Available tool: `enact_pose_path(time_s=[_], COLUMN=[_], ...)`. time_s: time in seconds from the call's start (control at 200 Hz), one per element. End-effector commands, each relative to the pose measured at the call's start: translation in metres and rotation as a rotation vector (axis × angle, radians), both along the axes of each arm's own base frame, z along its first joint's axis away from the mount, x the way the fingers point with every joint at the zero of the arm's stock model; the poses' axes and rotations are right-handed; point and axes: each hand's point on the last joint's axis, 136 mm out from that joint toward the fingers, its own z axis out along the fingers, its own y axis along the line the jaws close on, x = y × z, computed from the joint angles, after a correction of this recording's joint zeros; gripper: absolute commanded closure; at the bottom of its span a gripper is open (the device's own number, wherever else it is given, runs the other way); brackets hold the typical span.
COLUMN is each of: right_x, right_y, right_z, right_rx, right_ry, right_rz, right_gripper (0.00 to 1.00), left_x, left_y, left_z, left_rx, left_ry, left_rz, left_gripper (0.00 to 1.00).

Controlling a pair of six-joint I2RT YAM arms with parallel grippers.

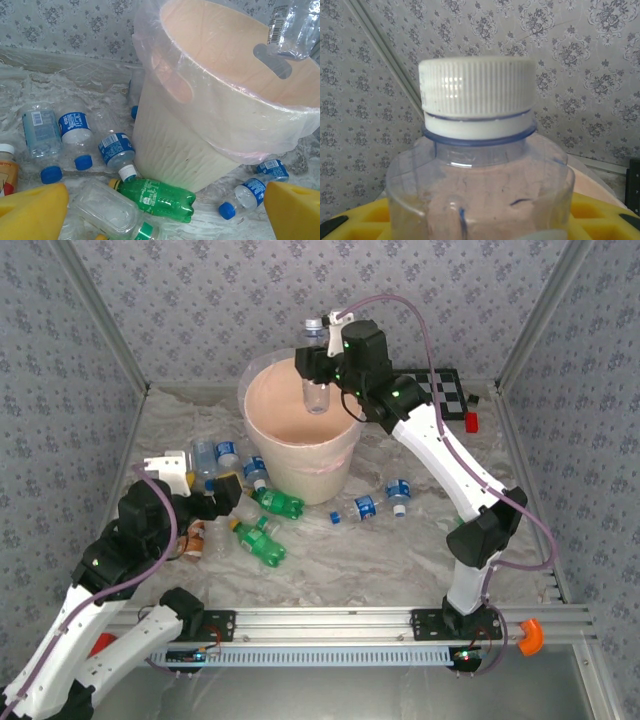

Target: Put the plastic bottles in the bin

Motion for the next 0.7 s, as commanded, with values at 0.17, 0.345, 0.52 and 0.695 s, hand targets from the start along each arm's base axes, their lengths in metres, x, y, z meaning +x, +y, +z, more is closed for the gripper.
enact_pose_path(time_s=[0.17, 0.345, 0.52, 0.695], right_x=[-0.003, -0.010, -0.020, -0.034], right_y=[0.003, -0.005, -0.012, -0.026], right_z=[0.003, 0.008, 0.008, 0.002], right_rx=[-0.022, -0.005, -0.007, -0.031], right_ry=[-0.006, -0.029, -0.027, -0.022], right_rz=[0.020, 0.006, 0.005, 0.002], right_gripper=[0.00, 0.00, 0.00, 0.00], left_x=[-0.001, 0.000, 0.000, 0.004], left_y=[0.002, 0.001, -0.002, 0.000], left_z=[0.005, -0.001, -0.017, -0.041], left_rx=[0.017, 0.018, 0.011, 0.042], left_ry=[-0.017, 0.008, 0.052, 0.136], left_rz=[0.002, 0.002, 0.001, 0.041], left_gripper=[0.00, 0.00, 0.00, 0.00])
